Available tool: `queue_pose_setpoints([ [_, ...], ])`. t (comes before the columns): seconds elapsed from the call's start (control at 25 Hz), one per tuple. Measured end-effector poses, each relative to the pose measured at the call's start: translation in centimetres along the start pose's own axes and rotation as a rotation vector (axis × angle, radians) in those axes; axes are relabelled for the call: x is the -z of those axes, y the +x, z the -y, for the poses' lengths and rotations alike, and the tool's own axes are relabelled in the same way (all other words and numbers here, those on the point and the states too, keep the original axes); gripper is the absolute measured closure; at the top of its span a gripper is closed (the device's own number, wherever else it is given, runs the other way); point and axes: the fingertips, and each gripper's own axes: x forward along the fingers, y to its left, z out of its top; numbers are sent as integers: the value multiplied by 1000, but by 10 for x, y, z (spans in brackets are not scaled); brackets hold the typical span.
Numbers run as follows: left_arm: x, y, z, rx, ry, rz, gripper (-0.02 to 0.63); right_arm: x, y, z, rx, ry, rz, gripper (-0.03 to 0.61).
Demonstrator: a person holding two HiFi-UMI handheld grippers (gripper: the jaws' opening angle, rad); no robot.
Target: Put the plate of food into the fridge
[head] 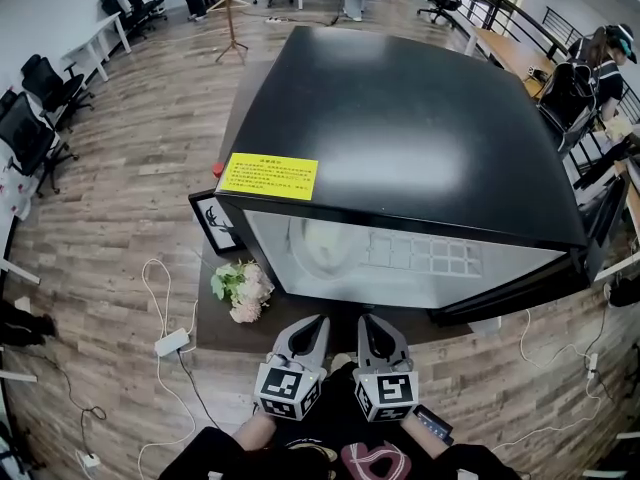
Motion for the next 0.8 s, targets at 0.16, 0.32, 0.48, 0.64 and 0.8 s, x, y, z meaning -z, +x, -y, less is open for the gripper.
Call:
queue_pose_setpoints([
  [0.16,-2,-1,-3,-2,0,6,606,1,2,2,11,1,-3,571],
  [0.32,-4,0,-5,-5,2,13,606,0,5,-1,4,-15,-8,571],
  [0.48,-5,2,-4,12,7,14,606,-2,8,-4,-8,-34,0,572],
  [0.64,-7,4,-2,17,20,18,606,-4,9,-5,-12,-41,1,572],
  [0.8,-10,4,-11,-12,16,27,606,-6,13,-10,-30,-52,4,572],
])
